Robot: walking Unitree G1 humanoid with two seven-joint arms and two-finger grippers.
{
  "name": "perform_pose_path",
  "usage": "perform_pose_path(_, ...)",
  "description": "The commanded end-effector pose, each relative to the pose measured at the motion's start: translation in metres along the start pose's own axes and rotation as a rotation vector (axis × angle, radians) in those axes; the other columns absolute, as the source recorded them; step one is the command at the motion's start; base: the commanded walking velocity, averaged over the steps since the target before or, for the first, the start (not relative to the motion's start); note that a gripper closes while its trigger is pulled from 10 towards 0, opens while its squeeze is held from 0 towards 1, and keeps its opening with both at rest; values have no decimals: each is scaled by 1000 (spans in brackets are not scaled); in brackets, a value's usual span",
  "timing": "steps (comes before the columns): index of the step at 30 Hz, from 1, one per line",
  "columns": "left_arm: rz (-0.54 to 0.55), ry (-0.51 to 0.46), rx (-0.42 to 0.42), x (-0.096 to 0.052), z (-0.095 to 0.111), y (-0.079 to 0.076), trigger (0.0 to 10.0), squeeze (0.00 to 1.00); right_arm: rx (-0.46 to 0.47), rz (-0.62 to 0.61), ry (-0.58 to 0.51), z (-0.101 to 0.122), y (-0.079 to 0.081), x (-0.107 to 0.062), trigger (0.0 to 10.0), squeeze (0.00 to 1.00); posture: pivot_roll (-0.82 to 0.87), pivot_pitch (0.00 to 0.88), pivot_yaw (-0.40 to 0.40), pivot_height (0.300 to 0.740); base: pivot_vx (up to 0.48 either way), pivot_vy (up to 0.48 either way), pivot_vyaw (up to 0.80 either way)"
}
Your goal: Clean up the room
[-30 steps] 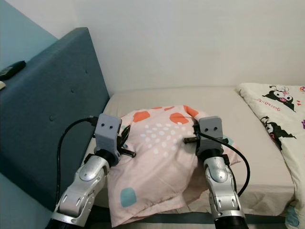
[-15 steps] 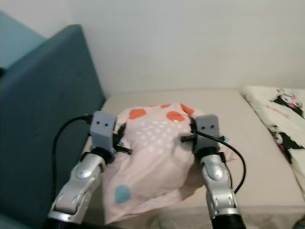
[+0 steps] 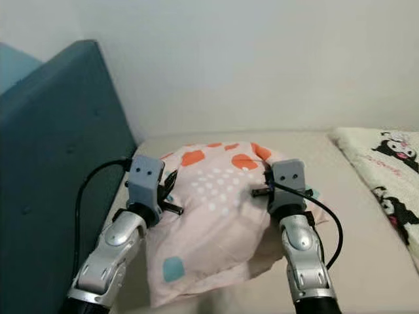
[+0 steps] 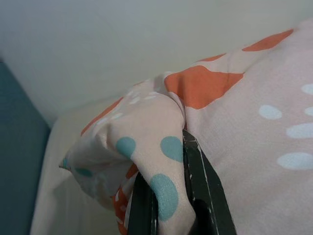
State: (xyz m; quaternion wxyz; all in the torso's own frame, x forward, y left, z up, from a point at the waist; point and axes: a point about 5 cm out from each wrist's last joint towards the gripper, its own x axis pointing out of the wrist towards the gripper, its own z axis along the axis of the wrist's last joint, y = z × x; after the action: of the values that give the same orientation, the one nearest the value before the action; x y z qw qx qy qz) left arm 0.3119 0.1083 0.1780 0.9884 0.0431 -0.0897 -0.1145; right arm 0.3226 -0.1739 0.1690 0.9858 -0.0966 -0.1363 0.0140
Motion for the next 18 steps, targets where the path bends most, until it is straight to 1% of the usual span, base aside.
perform_pose_path(1,0,-27,15,-2,3,3,10000,0,-4,-46,-35,7,-8,1,10000,0,-17,88,20,740,0,0,0)
perform_pose_path(13,-34,-36,32,1,5,0,10000,0,0,-54,-31,6,-9,-2,10000,0,-12,93,25,740,0,0,0)
perform_pose_path(18,-41,-42,37,2,6,0,10000,0,2,-58,-29,5,-8,-2,10000,0,-9,98,28,740,0,422,0)
